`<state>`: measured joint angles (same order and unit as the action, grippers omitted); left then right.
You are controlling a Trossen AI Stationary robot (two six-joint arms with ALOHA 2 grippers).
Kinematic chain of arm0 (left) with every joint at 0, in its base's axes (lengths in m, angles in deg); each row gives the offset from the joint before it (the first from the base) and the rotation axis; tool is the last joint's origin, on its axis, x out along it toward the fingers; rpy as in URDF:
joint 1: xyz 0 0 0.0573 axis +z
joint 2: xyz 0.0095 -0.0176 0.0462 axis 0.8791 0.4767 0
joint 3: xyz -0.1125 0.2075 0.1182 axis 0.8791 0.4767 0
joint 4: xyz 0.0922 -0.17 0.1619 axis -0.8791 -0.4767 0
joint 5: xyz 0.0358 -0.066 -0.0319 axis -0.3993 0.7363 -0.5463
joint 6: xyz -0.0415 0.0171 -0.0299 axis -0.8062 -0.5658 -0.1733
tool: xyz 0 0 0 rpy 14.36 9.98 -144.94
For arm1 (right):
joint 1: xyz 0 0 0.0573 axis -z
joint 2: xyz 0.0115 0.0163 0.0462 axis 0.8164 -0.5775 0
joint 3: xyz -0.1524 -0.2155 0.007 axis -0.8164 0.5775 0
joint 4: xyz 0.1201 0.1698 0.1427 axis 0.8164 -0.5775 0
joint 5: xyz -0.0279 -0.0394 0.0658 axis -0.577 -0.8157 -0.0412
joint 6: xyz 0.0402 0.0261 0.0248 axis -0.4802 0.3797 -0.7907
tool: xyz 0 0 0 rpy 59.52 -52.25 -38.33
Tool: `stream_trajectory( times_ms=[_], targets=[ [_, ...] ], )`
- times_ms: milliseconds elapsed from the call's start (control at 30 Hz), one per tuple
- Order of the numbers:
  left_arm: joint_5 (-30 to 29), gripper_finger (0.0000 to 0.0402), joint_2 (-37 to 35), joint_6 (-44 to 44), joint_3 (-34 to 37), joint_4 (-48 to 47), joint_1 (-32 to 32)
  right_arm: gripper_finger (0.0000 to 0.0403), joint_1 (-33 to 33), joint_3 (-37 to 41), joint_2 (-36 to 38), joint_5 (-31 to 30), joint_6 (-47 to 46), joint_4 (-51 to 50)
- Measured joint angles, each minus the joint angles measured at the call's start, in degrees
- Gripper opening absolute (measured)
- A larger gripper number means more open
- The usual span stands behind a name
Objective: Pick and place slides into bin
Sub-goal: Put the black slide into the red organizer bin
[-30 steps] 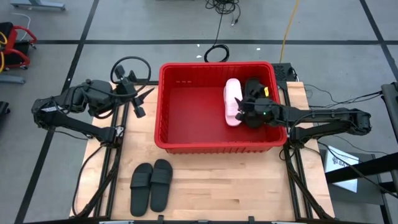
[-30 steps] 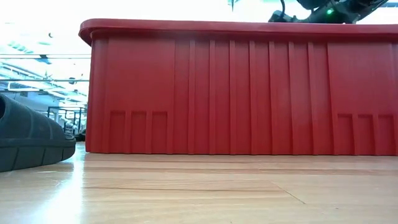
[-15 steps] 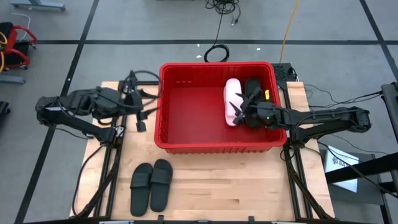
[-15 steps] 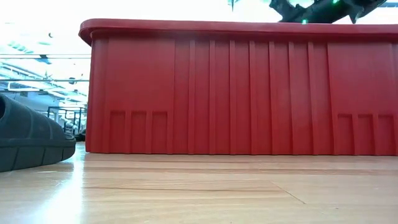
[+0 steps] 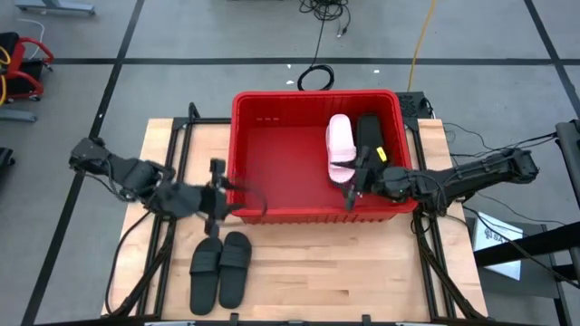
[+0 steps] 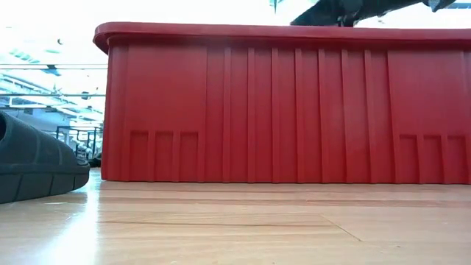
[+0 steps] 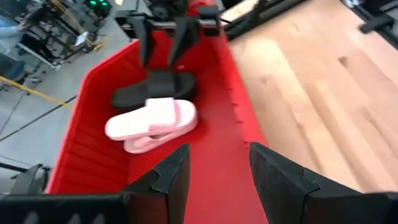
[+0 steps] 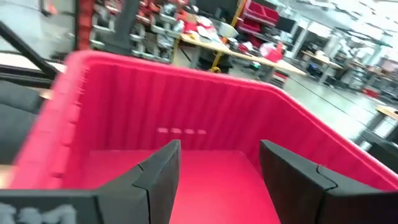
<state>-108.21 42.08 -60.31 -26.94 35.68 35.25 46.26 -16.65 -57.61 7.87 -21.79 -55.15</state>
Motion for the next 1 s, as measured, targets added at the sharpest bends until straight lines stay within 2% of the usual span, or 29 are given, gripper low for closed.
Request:
stream_trajectory(
  times_ms=[233, 400, 500, 667, 800, 1000],
  targets=[
    [-2.26, 0.0168, 2.63, -4.19, 0.02, -0.49, -10.06, 0.0205, -6.35, 0.0, 0.0, 0.03, -3.64, 1.89],
    [-8.84, 0.0168, 5.81, -8.31, 0.02, -2.94, -16.35, 0.0204, -9.97, 0.0, 0.0, -0.05, -3.33, 3.17],
    [-10.35, 0.0168, 8.27, -10.76, 0.02, -3.53, -18.88, 0.0205, -11.34, 0.0, 0.0, -0.1, -3.44, 4.04],
    [-10.42, 0.0168, 12.05, -18.03, 0.02, -4.56, -22.33, 0.0201, -12.68, 0.0, 0.0, -0.12, -4.8, 4.12],
    [-10.05, 0.0168, 15.24, -28.01, 0.02, -10.21, -24.88, 0.0199, -13.3, 0.0, -0.02, -0.13, -6.55, 2.52],
    [-4.03, 0.0168, 19.46, -42.45, 0.02, -14.41, -26.47, 0.02, -13.4, 0.01, -0.02, -0.14, -9.09, 0.69]
  ],
)
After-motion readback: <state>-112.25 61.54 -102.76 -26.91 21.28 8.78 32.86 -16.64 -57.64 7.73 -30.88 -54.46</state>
